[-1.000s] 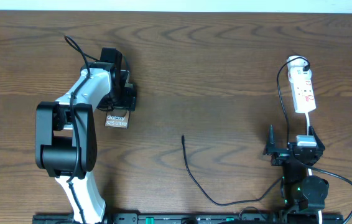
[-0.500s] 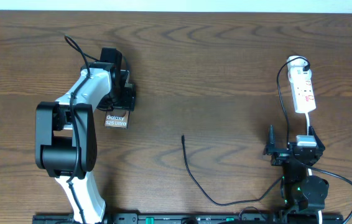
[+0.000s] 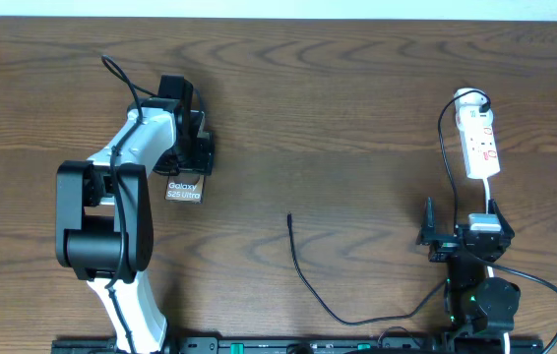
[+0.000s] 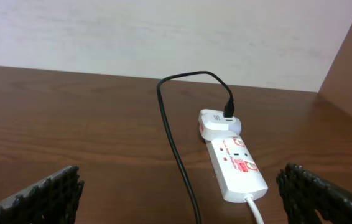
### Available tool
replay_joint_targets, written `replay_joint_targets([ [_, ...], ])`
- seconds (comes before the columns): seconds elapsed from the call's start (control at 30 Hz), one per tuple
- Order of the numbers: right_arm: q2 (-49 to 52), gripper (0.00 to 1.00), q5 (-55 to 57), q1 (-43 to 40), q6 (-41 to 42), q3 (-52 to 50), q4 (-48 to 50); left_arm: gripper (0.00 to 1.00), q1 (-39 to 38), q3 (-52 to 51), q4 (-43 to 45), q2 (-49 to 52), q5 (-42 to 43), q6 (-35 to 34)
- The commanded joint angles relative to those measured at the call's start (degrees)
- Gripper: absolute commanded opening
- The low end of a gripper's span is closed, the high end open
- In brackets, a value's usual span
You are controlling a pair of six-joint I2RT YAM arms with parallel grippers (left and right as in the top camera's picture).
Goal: Plug charger to phone and switch on socket
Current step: 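Lower the left gripper onto the Galaxy box and close on it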
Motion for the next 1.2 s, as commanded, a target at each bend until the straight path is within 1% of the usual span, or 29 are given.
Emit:
replay_joint_targets([
  [0.0,-0.3,0.99,-0.1,-0.4,-0.8,-0.1,-0.2,0.73,0.1,-2.1,-0.3,1.4,1.6,0.1],
  [0.2,-0.3,0.99,-0.1,-0.4,-0.8,-0.1,-0.2,0.72,0.1,-2.1,-0.3,1.4,1.6,0.1],
  [0.23,-0.3,0.99,-0.1,-0.4,-0.8,-0.1,-0.2,0.70,0.1,-2.1,-0.3,1.4,1.6,0.1],
  [0.3,-0.3,0.99,-0.1,-0.4,-0.8,-0.1,-0.2,0.69,0.1,-2.1,-0.3,1.4,1.6,0.1],
  [0.53,-0.3,0.99,-0.1,-0.4,-0.8,-0.1,-0.2,0.69,0.1,-2.1,-0.3,1.4,1.6,0.1],
  [0.73,-0.3,0.99,-0.1,-0.4,-0.8,-0.1,-0.2,0.67,0.1,-2.1,-0.3,1.4,1.6,0.1],
  [0.77,-0.3,0.99,-0.1,-0.4,-0.8,-0.1,-0.2,0.64,0.1,-2.1,-0.3,1.4,1.6,0.1],
  [1.0,-0.3,0.99,-0.1,-0.4,-0.8,-0.1,-0.2,0.62,0.1,-2.1,-0.3,1.4,1.6,0.1],
  [1.17,-0.3,0.99,-0.1,-0.4,-0.8,-0.1,-0.2,0.56,0.1,-2.1,-0.3,1.4,1.6,0.1],
])
